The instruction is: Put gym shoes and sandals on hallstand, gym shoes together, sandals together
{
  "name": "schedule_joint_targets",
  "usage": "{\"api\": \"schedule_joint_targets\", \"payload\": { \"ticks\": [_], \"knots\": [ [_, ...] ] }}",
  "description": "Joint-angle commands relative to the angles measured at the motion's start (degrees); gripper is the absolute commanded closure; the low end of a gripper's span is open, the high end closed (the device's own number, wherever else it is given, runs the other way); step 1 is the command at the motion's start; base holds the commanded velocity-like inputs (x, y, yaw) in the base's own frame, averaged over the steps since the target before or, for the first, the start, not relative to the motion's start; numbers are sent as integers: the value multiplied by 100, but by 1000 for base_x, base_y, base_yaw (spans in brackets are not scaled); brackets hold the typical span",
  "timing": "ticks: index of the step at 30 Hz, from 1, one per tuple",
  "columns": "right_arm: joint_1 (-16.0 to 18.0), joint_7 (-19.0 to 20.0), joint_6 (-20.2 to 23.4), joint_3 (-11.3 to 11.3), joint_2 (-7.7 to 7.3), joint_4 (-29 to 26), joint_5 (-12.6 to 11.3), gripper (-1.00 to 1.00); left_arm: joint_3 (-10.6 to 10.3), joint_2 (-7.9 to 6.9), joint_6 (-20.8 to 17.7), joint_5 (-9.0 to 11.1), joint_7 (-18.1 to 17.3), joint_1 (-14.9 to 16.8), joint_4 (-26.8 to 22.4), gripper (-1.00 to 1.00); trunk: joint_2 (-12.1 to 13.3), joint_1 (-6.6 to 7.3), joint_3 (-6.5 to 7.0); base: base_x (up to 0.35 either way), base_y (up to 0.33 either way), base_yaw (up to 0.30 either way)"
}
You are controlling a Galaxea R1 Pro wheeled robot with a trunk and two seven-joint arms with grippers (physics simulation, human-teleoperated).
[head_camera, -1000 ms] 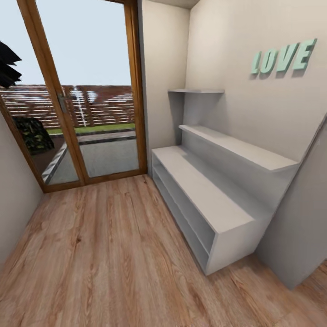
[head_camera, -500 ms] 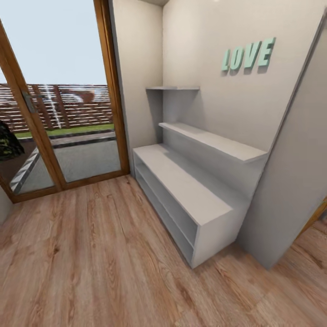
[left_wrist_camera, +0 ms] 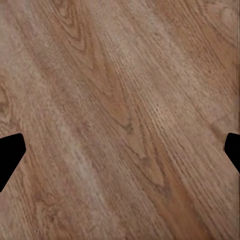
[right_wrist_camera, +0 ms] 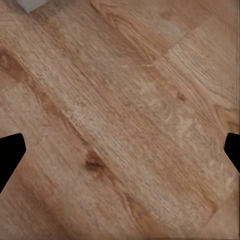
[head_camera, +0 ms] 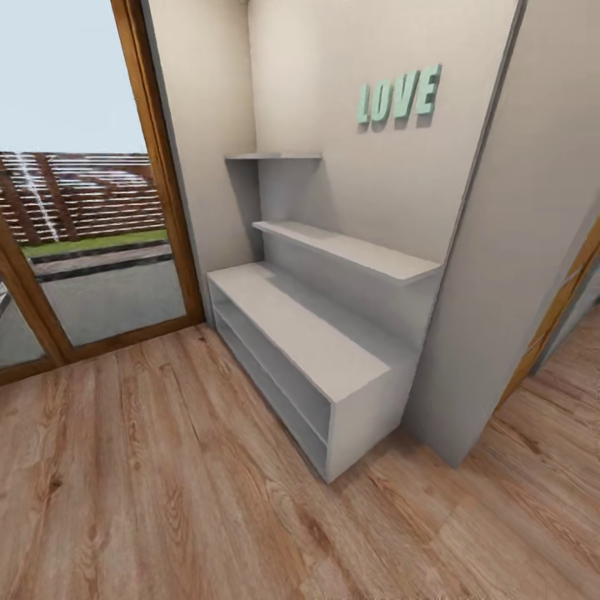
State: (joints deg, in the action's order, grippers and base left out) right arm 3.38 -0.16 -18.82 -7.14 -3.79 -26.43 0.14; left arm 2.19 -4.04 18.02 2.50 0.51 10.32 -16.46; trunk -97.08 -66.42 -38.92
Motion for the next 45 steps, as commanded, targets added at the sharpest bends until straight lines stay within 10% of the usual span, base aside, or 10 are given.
{"api": "schedule_joint_targets", "payload": {
  "ticks": [1,23,35,45],
  "knots": [
    [5,-2,-19,-7,1,6,2,-100,1,0,17,27,1,2,2,-100,-44,-22,-23,0,0,-278],
    [15,1,-9,-23,-13,-119,-22,-100,-2,-27,-74,22,6,70,-16,-100,-926,-505,-418,0,0,-278],
    [92,24,17,-36,-93,-1245,-32,-100,-44,40,-631,-23,-16,947,-54,-100,-1407,-769,-634,0,0,-287],
    [110,14,17,-39,-258,-1038,-23,-100,-85,1,-856,-37,-34,1067,-37,-100,-1808,-988,-822,0,0,-289]
  ]
}}
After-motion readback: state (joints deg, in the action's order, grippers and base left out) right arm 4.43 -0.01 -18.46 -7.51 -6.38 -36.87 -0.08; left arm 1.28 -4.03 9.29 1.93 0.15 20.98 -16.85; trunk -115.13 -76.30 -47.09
